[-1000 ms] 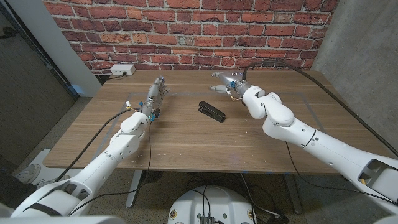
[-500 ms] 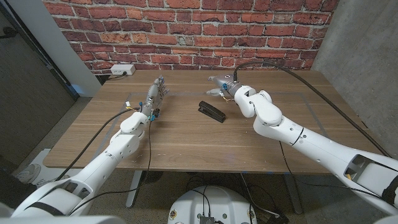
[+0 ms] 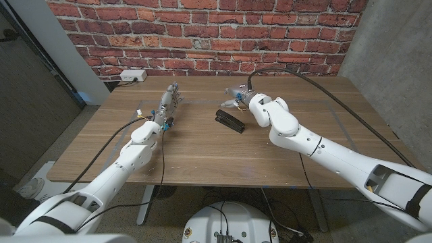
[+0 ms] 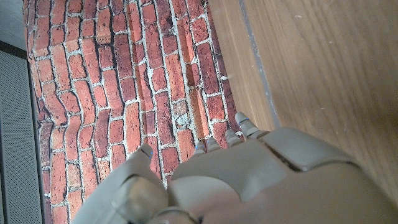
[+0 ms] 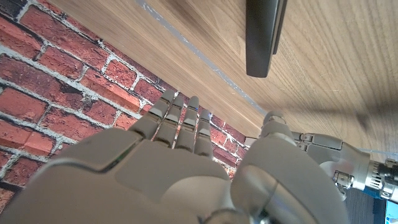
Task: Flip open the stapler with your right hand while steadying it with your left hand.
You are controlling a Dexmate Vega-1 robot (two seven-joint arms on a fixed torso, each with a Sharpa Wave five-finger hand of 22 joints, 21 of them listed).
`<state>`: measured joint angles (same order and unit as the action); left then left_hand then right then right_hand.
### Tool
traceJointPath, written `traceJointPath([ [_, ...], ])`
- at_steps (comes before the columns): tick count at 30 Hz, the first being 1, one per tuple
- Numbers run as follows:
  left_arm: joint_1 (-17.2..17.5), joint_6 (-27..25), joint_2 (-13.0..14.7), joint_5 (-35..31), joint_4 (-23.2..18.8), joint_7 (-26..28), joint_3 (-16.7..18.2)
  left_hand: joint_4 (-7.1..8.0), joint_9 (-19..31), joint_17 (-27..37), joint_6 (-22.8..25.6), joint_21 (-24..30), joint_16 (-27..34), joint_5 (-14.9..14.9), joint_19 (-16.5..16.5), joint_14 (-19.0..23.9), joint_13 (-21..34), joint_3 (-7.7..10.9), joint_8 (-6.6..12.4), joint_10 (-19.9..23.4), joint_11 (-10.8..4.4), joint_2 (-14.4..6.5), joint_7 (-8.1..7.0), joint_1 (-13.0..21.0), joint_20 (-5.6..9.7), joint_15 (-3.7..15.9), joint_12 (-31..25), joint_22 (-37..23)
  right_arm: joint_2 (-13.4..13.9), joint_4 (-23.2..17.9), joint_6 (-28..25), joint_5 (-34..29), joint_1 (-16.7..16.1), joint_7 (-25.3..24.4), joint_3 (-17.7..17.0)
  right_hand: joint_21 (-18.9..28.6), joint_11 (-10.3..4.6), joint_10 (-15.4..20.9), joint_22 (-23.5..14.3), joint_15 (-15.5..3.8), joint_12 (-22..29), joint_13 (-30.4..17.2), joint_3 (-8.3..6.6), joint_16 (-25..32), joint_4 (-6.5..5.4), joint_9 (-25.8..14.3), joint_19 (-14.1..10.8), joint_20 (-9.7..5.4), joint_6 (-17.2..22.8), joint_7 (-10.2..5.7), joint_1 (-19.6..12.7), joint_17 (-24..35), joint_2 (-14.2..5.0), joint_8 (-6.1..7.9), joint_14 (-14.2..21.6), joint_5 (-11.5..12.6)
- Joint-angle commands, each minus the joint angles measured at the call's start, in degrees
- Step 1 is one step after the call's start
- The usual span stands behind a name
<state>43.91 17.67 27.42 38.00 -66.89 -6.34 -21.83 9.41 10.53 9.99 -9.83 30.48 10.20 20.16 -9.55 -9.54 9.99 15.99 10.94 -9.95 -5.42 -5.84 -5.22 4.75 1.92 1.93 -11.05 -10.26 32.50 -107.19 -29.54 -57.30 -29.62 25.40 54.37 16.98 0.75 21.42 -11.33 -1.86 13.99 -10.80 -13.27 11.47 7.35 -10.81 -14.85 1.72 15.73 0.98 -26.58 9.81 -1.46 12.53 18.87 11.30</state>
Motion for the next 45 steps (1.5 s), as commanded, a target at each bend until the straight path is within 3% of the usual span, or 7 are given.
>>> traceJointPath([
  [1, -1.25, 0.27, -0.74, -0.02, 2.26, -0.63, -0.28, 0.17, 0.13, 0.14, -9.78, -0.07, 0.41, -0.18, -5.25, -5.02, 0.28, 0.37, 0.04, -7.95, 0.08, -3.12, -0.26, 0.09, -0.05, 2.11, -0.07, -0.26, -1.6, 2.59, 1.73, -1.77, 1.51, 3.01, 1.8, 0.44, 0.12, 1.55, -0.16, -0.32, 0.68, -0.17, 0.36, 0.56, 0.11, -0.25, -0.8, 0.15, 1.28, 0.0, -0.47, 0.32, 0.69, 0.45, 1.92, 0.79],
  [16, -1.79, 0.2, -0.84, -0.13, 2.79, -1.01, -0.41, 0.19, 0.13, 0.14, -9.8, -0.27, 0.39, -0.22, -5.22, -5.08, 0.28, 0.4, 0.03, -7.96, 0.02, -3.08, -0.2, 0.02, -0.09, 2.14, -0.07, -0.27, -2.89, 5.13, 1.75, -4.19, 2.22, 4.04, 3.53, 1.69, -0.01, 5.21, -0.45, -2.64, 1.83, -0.53, 0.74, 2.05, -0.4, -0.32, -4.09, -0.39, 3.73, -0.28, -0.56, 0.98, 0.13, 0.63, 8.47, 1.59],
  [45, -0.52, -0.29, -0.08, -0.26, 0.28, 0.08, -0.23, 0.2, 0.13, 0.14, -9.67, -0.65, 0.41, -0.28, -5.01, -5.0, 0.28, 0.48, 0.06, -7.98, 0.07, -3.03, -0.07, -0.11, 0.01, 2.28, -0.08, -0.3, -4.48, 8.43, 1.61, -10.45, 2.8, 7.51, 6.5, 2.07, -0.43, 6.04, -0.63, -3.46, 1.88, -0.67, 0.72, 1.9, -0.52, -0.31, -4.81, -0.42, 5.74, -1.12, -1.09, 1.29, -0.59, 0.85, 10.07, 2.02],
])
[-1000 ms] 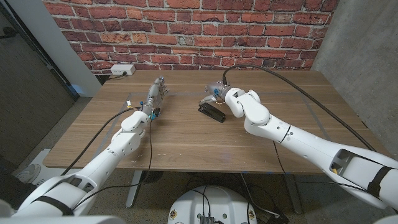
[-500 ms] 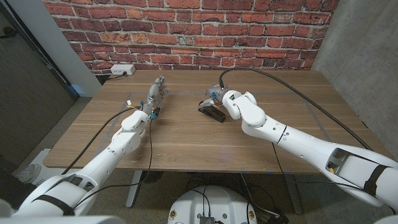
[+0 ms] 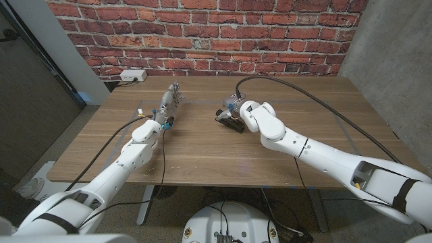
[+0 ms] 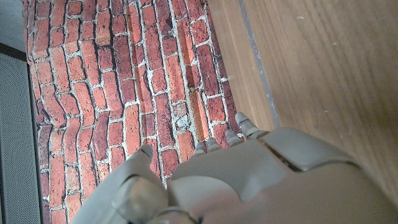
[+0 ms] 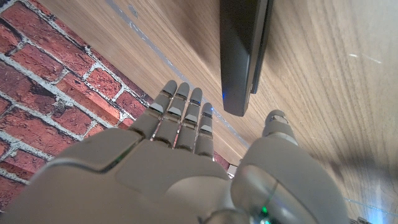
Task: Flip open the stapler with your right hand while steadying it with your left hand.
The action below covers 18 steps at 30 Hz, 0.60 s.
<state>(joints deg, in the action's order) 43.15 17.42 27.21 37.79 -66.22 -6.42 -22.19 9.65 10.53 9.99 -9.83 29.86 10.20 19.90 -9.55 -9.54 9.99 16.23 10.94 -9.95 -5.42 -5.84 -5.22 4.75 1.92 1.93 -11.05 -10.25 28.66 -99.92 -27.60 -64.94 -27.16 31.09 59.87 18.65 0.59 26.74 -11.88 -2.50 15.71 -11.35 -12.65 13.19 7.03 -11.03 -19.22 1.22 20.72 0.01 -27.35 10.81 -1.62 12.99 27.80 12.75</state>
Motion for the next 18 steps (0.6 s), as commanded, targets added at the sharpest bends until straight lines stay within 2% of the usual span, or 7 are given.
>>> traceJointPath([
  [1, 0.18, 0.01, 0.08, -0.04, -0.3, 0.12, 0.12, -0.04, 0.14, 0.14, -9.68, -0.05, 0.41, -0.03, -5.01, -5.01, 0.28, 0.24, 0.06, -7.96, 0.08, -3.03, -0.03, -0.11, -0.01, 2.27, -0.09, -0.3, -0.71, 1.22, -0.42, -3.01, 0.33, 2.02, 1.02, 0.4, -0.31, 0.78, -0.08, -2.86, 0.18, -0.12, 0.08, 0.17, -0.22, -0.1, -0.43, 0.04, 0.88, -0.28, -0.34, 0.3, -0.47, 0.43, 1.16, 0.59],
  [9, -0.37, 0.13, -0.26, -0.05, 0.46, -0.25, -0.04, -0.03, 0.14, 0.14, -9.67, -0.14, 0.39, -0.04, -4.97, -5.04, 0.28, 0.25, 0.06, -7.92, 0.13, -3.01, 0.02, -0.16, -0.05, 2.23, -0.11, -0.31, -0.78, 1.49, -0.2, -4.07, 0.23, 3.08, 1.03, 0.99, -0.76, 2.13, -0.16, -3.79, 0.52, -0.18, -0.54, 0.72, 0.1, -0.08, -1.71, -0.47, 2.33, -1.15, -1.6, 0.56, -1.58, 0.6, 3.61, 0.89],
  [11, -0.44, 0.18, -0.32, -0.09, 0.57, -0.24, -0.06, -0.03, 0.14, 0.14, -9.7, -0.17, 0.39, -0.04, -4.96, -5.05, 0.28, 0.25, 0.05, -7.94, 0.1, -3.01, 0.0, -0.17, -0.02, 2.22, -0.09, -0.31, -0.77, 1.58, -0.05, -4.21, 0.33, 3.72, 1.07, 1.18, -0.91, 2.68, -0.22, -4.44, 0.62, -0.19, -1.37, 0.81, 0.55, -0.06, -1.99, -0.7, 2.65, -1.34, -3.04, 0.72, -2.73, 0.53, 4.27, 1.08],
  [18, -0.46, 0.13, -0.28, -0.17, 0.42, -0.08, -0.05, -0.02, 0.14, 0.14, -9.71, -0.26, 0.4, -0.05, -4.93, -5.04, 0.28, 0.26, 0.04, -8.0, 0.04, -3.0, 0.03, -0.22, 0.0, 2.26, -0.08, -0.32, -0.59, 1.57, 0.12, -5.48, 0.16, 4.53, 1.23, 1.8, -1.41, 4.25, -0.34, -5.37, 0.94, -0.18, -2.51, 0.88, 1.75, -0.03, -3.0, -1.26, 5.74, -2.37, -5.94, 0.79, -3.5, 1.23, 5.91, 1.17],
])
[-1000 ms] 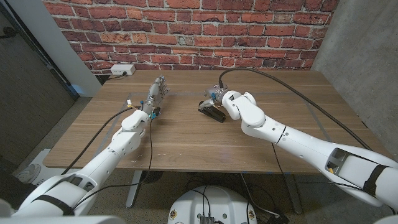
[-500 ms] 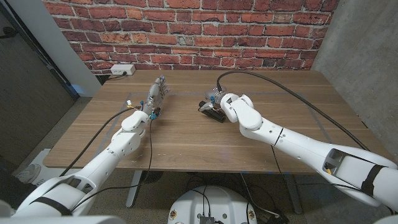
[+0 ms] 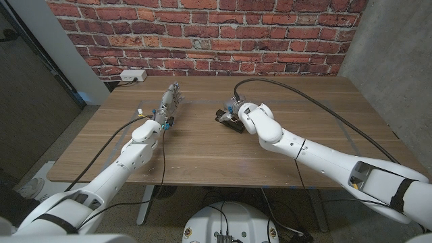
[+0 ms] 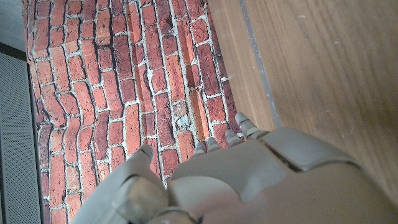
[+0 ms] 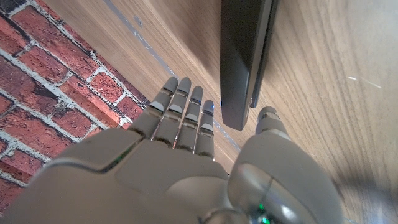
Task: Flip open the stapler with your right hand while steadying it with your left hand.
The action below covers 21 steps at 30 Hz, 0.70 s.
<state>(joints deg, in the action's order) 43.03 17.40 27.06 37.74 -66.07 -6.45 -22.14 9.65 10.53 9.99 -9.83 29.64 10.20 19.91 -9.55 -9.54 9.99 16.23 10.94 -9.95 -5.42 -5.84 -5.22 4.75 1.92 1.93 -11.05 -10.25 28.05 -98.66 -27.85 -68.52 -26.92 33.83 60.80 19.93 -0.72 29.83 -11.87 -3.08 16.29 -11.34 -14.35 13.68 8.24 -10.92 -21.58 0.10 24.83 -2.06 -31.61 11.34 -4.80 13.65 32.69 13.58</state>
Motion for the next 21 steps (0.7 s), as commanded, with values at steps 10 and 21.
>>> traceJointPath([
  [10, -0.15, 0.05, -0.04, -0.18, -0.24, 0.14, -0.13, 0.0, 0.14, 0.14, -9.76, -0.15, 0.39, -0.07, -4.87, -5.05, 0.28, 0.28, 0.02, -7.96, 0.05, -3.0, 0.06, -0.27, -0.06, 2.23, -0.09, -0.32, 0.02, 0.27, 0.5, -4.58, -0.13, 4.17, 0.78, 1.88, -0.97, 3.1, -0.77, -6.89, 0.6, -0.18, -1.35, 3.24, 1.07, -0.16, -2.1, -1.5, 10.82, -3.25, -6.15, 2.57, -1.77, 2.97, 5.96, 0.06],
  [21, 0.45, -0.1, 0.22, -0.12, -1.18, 0.4, -0.07, 0.0, 0.14, 0.14, -9.78, -0.3, 0.38, -0.09, -4.83, -5.07, 0.28, 0.29, 0.01, -8.01, 0.0, -2.98, 0.06, -0.34, -0.01, 2.18, -0.07, -0.33, 0.23, -0.5, 0.31, -8.3, -1.37, 4.12, 0.61, 4.97, -3.09, 9.54, -2.34, -9.95, 1.6, -1.26, -2.18, 14.41, 2.06, -0.07, -3.34, -3.74, 13.22, -4.76, -17.96, 11.76, -3.37, 1.17, 13.5, -1.0],
])
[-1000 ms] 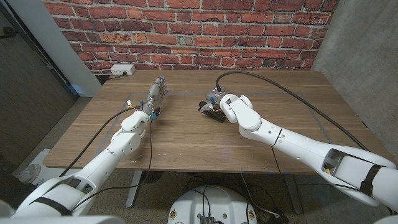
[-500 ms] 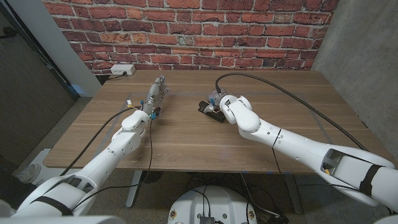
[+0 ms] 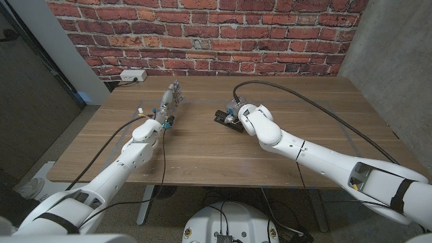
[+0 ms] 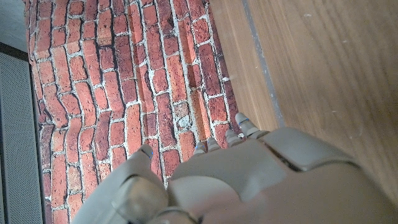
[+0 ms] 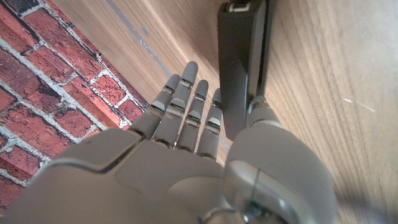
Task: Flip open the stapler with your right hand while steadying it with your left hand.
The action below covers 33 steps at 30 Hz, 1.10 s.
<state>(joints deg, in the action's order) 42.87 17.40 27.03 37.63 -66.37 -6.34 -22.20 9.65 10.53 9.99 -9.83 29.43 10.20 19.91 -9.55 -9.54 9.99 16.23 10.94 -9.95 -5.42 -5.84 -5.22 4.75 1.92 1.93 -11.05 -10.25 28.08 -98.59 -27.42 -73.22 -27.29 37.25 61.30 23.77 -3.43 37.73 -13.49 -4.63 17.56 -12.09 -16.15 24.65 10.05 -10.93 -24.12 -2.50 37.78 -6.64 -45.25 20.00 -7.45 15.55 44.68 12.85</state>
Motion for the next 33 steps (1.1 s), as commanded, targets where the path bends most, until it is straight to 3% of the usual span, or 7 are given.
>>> traceJointPath([
  [1, 0.69, -0.1, 0.29, 0.0, -1.0, 0.33, 0.03, 0.0, 0.14, 0.14, -9.77, -0.09, 0.38, -0.09, -4.82, -5.07, 0.28, 0.29, 0.02, -8.01, 0.07, -2.98, 0.08, -0.35, -0.06, 2.15, -0.07, -0.33, 0.22, -0.6, -0.11, -4.05, -1.14, 0.49, 0.1, 2.21, -0.98, 3.44, -1.32, -8.55, 0.73, -0.93, -0.61, 6.37, 0.32, -0.12, -1.21, -1.48, 0.12, -0.33, -7.58, 5.58, -0.76, -1.41, 3.07, -0.51],
  [8, 1.28, -0.05, 0.62, 0.14, -1.72, 0.52, 0.27, 0.01, 0.14, 0.14, -9.72, -0.19, 0.38, -0.1, -4.84, -5.07, 0.28, 0.29, 0.04, -7.95, 0.07, -2.96, 0.03, -0.4, -0.09, 2.15, -0.1, -0.34, -0.15, -0.84, 0.19, -6.47, -1.86, 0.34, -0.22, 7.04, -3.47, 8.04, -4.18, -9.0, 1.9, -2.86, -1.82, 13.56, 0.27, -0.39, -2.11, -3.47, 2.83, -1.42, -19.61, 12.84, -1.05, -2.09, 6.37, -1.05],
  [11, 1.43, -0.11, 0.75, 0.21, -1.93, 0.54, 0.33, 0.02, 0.14, 0.14, -9.7, -0.24, 0.39, -0.11, -4.84, -5.07, 0.28, 0.28, 0.04, -7.98, 0.12, -2.94, -0.02, -0.43, -0.08, 2.2, -0.09, -0.34, -0.11, -0.7, 0.64, -5.78, -2.55, -1.61, -1.0, 12.07, -3.51, 16.21, -6.96, -8.89, 5.49, -5.58, -0.49, 18.34, -1.04, -0.83, -2.9, -4.22, 8.97, -1.49, -22.82, 18.4, -1.18, -0.79, 9.55, -1.84],
  [14, 1.56, -0.25, 0.89, 0.28, -2.11, 0.49, 0.36, 0.02, 0.14, 0.15, -9.67, -0.26, 0.4, -0.11, -4.8, -5.04, 0.28, 0.27, 0.05, -7.96, 0.1, -2.91, -0.05, -0.45, -0.07, 2.2, -0.1, -0.34, 0.06, -0.89, 0.63, -5.4, -3.38, -3.69, -1.7, 16.34, -4.36, 22.95, -9.07, -8.82, 9.87, -8.83, 1.0, 20.5, -1.67, -1.53, -3.39, -4.32, 14.79, -1.12, -23.41, 20.78, -1.27, 0.54, 12.4, -2.07],
  [17, 1.58, -0.32, 0.91, 0.36, -2.07, 0.37, 0.35, 0.03, 0.13, 0.15, -9.69, -0.32, 0.39, -0.12, -4.84, -5.06, 0.28, 0.26, 0.04, -7.99, 0.1, -2.89, -0.05, -0.48, -0.06, 2.21, -0.08, -0.34, 0.5, -1.39, 0.45, -5.12, -4.55, -7.04, -2.44, 18.75, -4.8, 25.69, -10.15, -8.77, 12.22, -10.92, 1.94, 21.48, -1.99, -2.67, -3.59, -4.35, 17.33, -0.77, -23.33, 21.67, -1.13, 1.6, 14.2, -1.98],
  [27, 1.32, -0.5, 0.99, 0.38, -1.84, -0.25, 0.15, 0.02, 0.13, 0.15, -9.73, -0.43, 0.38, -0.13, -4.79, -5.1, 0.28, 0.25, 0.02, -8.0, 0.07, -2.86, -0.06, -0.55, -0.03, 2.18, -0.08, -0.35, 0.9, -2.68, -1.32, 1.43, -10.2, -24.5, -7.61, 20.83, -4.48, 25.81, -11.08, -8.78, 13.33, -12.79, 2.52, 21.17, -2.19, -3.71, -3.33, -4.37, 18.32, -0.6, -23.38, 21.43, -1.29, 2.19, 14.55, -1.82],
  [33, 1.1, -0.49, 1.01, 0.27, -1.66, -0.46, 0.05, 0.01, 0.13, 0.14, -9.77, -0.52, 0.37, -0.14, -4.82, -5.12, 0.28, 0.25, 0.01, -8.03, 0.08, -2.85, -0.12, -0.57, -0.02, 2.19, -0.07, -0.36, 1.08, -2.92, -1.97, 3.01, -10.58, -27.99, -8.11, 21.58, -4.23, 26.0, -11.35, -8.78, 13.7, -13.36, 2.63, 21.05, -2.23, -4.03, -3.24, -4.5, 18.71, -0.31, -23.47, 21.21, -1.42, 2.41, 15.04, -1.73],
])
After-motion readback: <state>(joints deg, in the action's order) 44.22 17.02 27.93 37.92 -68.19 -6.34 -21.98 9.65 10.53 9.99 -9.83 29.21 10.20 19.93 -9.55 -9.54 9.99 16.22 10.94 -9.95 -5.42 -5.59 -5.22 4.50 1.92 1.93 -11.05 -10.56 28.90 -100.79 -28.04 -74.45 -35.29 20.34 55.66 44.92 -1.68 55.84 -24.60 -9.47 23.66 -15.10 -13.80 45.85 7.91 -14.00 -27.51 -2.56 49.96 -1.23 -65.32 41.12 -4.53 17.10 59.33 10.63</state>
